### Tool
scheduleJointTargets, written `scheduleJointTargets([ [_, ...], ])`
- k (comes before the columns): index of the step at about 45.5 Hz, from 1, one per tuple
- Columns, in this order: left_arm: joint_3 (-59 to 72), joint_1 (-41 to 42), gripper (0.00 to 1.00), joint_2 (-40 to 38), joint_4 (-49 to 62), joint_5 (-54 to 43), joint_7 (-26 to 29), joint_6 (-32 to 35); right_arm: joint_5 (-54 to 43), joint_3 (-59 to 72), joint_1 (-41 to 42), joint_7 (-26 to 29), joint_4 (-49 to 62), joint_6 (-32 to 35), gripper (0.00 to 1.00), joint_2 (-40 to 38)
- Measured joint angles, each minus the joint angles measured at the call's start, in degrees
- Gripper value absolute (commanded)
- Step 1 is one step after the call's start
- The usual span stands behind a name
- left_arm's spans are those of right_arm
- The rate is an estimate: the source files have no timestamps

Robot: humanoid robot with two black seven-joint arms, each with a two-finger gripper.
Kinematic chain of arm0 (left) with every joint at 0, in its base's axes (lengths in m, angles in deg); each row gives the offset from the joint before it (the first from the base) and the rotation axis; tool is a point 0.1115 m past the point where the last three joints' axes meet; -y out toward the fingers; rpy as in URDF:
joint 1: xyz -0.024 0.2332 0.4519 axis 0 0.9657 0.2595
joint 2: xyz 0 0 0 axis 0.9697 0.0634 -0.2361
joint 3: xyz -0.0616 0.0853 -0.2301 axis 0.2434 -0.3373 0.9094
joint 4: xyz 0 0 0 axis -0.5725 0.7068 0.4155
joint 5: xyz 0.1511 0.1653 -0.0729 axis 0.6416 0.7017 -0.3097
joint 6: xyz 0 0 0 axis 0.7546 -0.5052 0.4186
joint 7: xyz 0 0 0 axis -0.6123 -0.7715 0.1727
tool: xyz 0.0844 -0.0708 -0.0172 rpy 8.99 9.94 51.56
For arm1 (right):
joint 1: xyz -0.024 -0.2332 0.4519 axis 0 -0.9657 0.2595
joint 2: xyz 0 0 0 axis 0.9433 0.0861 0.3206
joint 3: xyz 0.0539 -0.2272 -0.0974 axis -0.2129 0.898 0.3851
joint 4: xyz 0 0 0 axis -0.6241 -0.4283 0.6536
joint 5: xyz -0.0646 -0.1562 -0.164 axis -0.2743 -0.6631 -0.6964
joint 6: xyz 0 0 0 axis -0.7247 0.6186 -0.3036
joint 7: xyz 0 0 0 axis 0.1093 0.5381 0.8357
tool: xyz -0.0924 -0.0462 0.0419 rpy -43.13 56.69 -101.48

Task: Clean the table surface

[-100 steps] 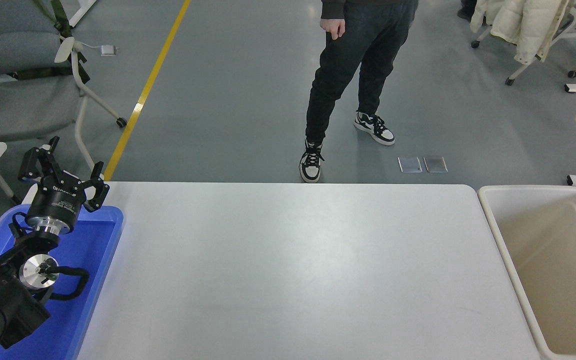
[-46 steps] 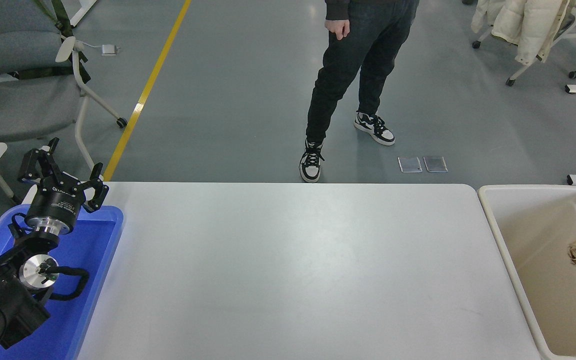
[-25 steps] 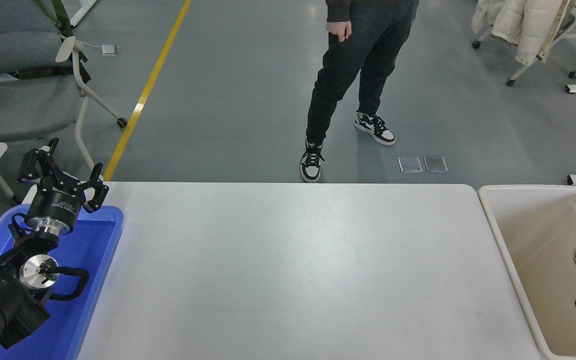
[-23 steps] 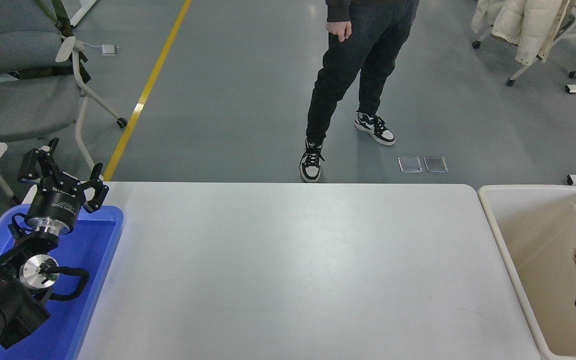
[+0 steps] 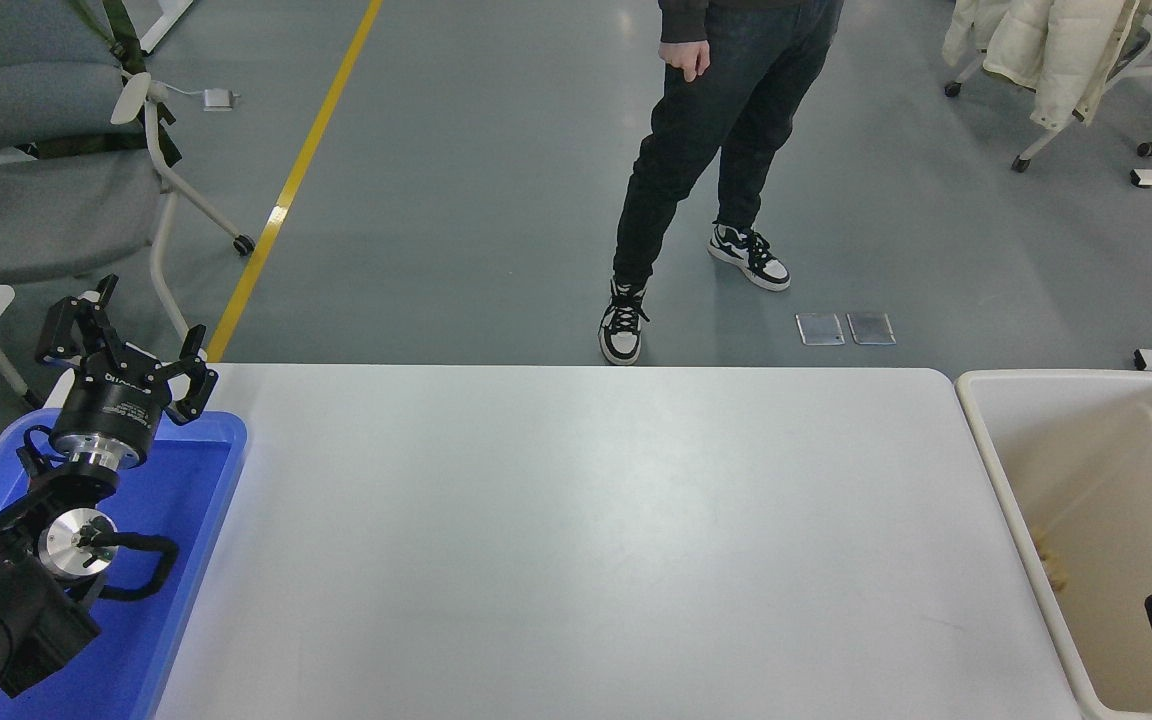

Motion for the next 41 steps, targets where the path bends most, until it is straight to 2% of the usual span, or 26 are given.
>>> scheduleJointTargets([
  [13, 0.00, 0.00, 1.00, 0.00, -0.02, 0.00, 0.00, 0.08, -0.06, -12.10, 0.52, -0.26, -3.50, 3.63, 1.00, -1.34],
  [22, 0.00, 0.00, 1.00, 0.00, -0.02, 0.00, 0.00, 0.08, -1.68, -24.02, -1.58, -0.45, -12.89, 6.57, 1.00, -4.46],
  [31, 0.00, 0.00, 1.00, 0.01, -0.01, 0.00, 0.00, 0.08, -3.60, -34.86, -5.51, -0.53, -24.01, 12.73, 1.00, -6.67],
  [37, 0.00, 0.00, 1.00, 0.01, -0.01, 0.00, 0.00, 0.05, -8.49, -40.44, -7.59, -1.63, -29.72, 15.15, 1.00, -5.96],
  [41, 0.00, 0.00, 1.00, 0.01, -0.02, 0.00, 0.00, 0.03, -13.24, -42.79, -8.33, -4.51, -31.86, 15.97, 1.00, -4.23],
])
